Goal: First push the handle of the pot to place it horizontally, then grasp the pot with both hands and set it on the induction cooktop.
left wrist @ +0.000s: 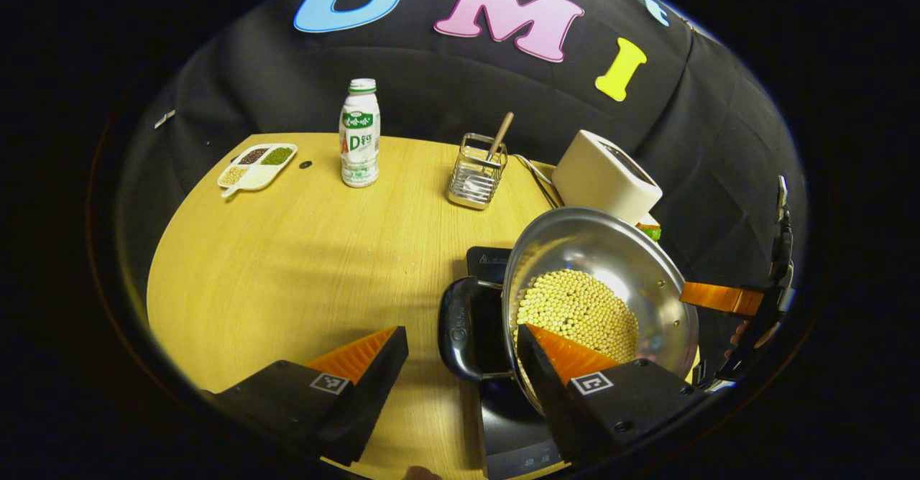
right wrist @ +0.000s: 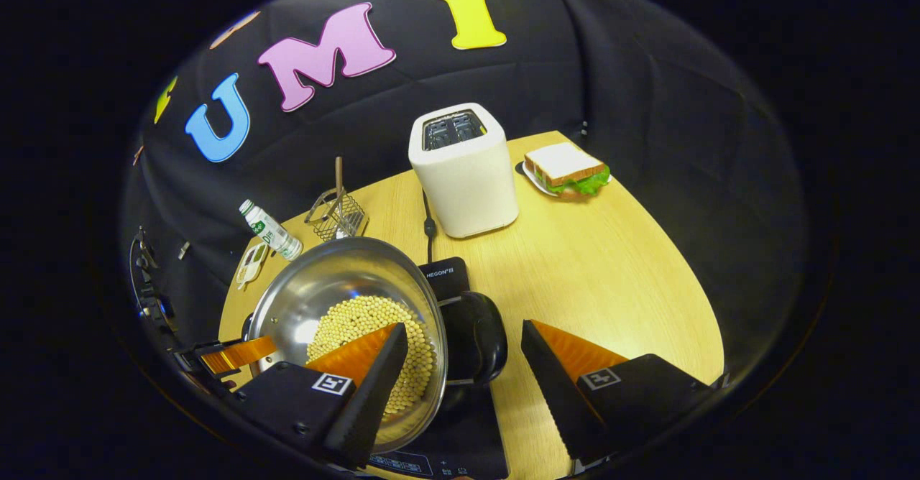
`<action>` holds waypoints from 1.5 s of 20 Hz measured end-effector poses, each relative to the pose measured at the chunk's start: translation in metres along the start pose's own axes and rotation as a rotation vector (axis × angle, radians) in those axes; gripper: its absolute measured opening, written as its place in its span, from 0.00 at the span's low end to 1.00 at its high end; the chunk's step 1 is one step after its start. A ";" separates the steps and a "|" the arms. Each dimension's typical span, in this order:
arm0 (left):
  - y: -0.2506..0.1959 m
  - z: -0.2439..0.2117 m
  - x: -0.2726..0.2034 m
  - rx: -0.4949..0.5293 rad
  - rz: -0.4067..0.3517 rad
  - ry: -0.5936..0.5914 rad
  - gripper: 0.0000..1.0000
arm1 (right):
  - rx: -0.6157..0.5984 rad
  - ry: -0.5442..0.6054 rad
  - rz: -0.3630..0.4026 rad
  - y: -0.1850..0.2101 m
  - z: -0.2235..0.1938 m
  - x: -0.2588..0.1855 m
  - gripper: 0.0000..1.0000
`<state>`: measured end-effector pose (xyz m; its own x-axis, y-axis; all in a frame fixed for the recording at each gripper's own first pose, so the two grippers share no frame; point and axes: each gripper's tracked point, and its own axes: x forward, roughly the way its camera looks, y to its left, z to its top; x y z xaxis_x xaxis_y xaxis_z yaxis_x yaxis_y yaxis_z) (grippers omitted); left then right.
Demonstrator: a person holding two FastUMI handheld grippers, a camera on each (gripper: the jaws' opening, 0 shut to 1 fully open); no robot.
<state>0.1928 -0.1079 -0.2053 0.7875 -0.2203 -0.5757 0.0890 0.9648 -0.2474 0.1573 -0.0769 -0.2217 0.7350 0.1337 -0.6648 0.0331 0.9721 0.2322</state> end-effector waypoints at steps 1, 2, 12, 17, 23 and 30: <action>0.003 0.006 -0.011 0.000 0.013 -0.024 0.96 | -0.011 -0.029 -0.008 -0.001 0.007 -0.010 0.99; 0.005 0.013 -0.023 -0.001 0.026 -0.050 0.96 | -0.024 -0.065 -0.020 -0.002 0.016 -0.020 0.99; 0.002 0.122 -0.161 0.161 0.185 -0.476 0.95 | -0.141 -0.570 -0.101 0.021 0.132 -0.170 0.98; -0.036 0.146 -0.216 0.273 0.142 -0.639 0.95 | -0.115 -0.763 -0.128 0.035 0.153 -0.236 0.98; -0.064 0.133 -0.255 0.300 0.067 -0.731 0.95 | -0.126 -0.866 -0.176 0.046 0.132 -0.287 0.98; -0.049 0.097 -0.269 0.286 0.022 -0.706 0.95 | -0.118 -0.835 -0.189 0.068 0.073 -0.299 0.98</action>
<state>0.0357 -0.0821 0.0374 0.9856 -0.1490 0.0804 0.1474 0.9887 0.0252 -0.0109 -0.0647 0.0451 0.9827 -0.1731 0.0653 0.1689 0.9835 0.0643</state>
